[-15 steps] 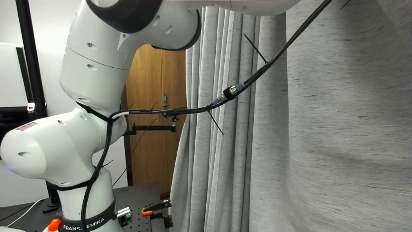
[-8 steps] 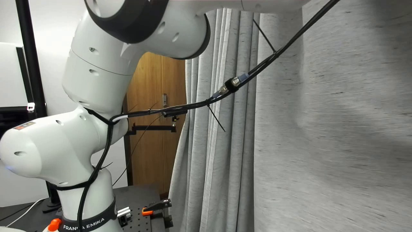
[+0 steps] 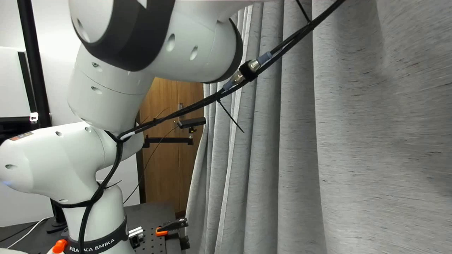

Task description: Slide the curtain to the right

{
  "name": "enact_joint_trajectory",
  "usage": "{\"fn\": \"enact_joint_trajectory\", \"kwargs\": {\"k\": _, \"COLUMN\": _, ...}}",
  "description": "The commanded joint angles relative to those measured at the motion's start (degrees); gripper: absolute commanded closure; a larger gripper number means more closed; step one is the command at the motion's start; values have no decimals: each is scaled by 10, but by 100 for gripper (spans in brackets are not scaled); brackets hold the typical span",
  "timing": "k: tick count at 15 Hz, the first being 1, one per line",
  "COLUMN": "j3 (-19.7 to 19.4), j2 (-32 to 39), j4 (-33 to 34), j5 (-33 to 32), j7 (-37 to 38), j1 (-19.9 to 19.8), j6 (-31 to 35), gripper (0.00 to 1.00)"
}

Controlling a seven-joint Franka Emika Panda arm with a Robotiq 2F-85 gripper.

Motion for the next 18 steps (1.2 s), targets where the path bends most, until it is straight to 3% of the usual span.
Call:
{"fn": "enact_joint_trajectory", "kwargs": {"k": 1, "j3": -5, "j2": 73, "j4": 111, "j5": -12, "j7": 52, "j1": -2, "j6": 41, "gripper": 100}}
{"fn": "enact_joint_trajectory", "kwargs": {"k": 18, "j3": -45, "j2": 95, "j4": 90, "j5": -149, "j7": 49, "j1": 71, "j6": 26, "gripper": 100}}
